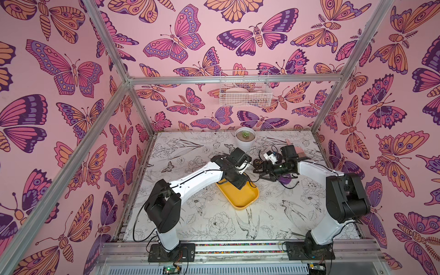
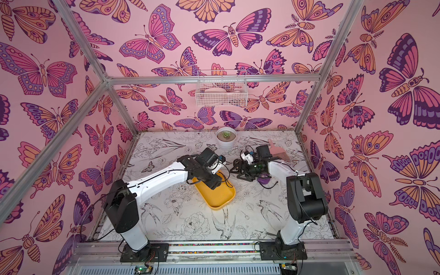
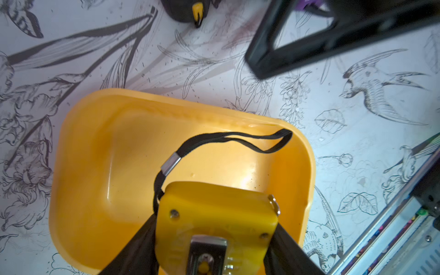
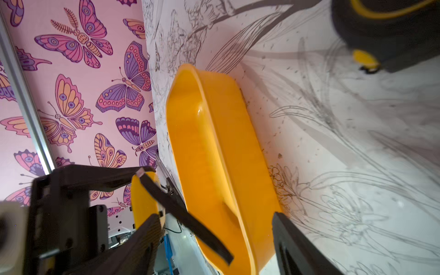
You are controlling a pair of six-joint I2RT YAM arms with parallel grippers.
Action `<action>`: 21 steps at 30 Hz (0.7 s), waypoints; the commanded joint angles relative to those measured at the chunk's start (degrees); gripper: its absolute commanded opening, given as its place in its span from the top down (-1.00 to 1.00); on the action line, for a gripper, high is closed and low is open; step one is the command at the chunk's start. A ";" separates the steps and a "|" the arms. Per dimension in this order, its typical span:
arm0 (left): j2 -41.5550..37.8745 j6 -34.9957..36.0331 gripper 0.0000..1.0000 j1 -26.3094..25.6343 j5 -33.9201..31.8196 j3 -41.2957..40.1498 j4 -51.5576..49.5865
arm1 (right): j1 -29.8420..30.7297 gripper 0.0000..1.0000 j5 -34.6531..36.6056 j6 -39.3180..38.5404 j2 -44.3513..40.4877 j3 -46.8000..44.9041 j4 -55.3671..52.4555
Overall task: Take the tape measure out of the storage box
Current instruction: Pick up the tape measure from the storage box, then place the tape measure at the center of the board.
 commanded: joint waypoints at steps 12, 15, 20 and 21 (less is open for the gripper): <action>0.03 0.48 0.24 0.32 5.63 2.49 -0.51 | 6.14 -0.44 -7.32 0.17 -0.12 2.07 4.08; 0.17 0.66 0.23 0.36 5.99 2.67 -0.46 | 6.71 -0.42 -8.54 -0.09 -0.69 1.80 4.49; 0.18 1.02 0.23 1.64 10.72 2.51 -0.54 | 7.07 -0.41 -9.05 0.05 -2.35 1.24 4.66; 0.05 1.09 0.23 2.13 12.50 2.34 -0.52 | 7.06 -0.41 -9.23 0.82 -2.69 0.94 5.56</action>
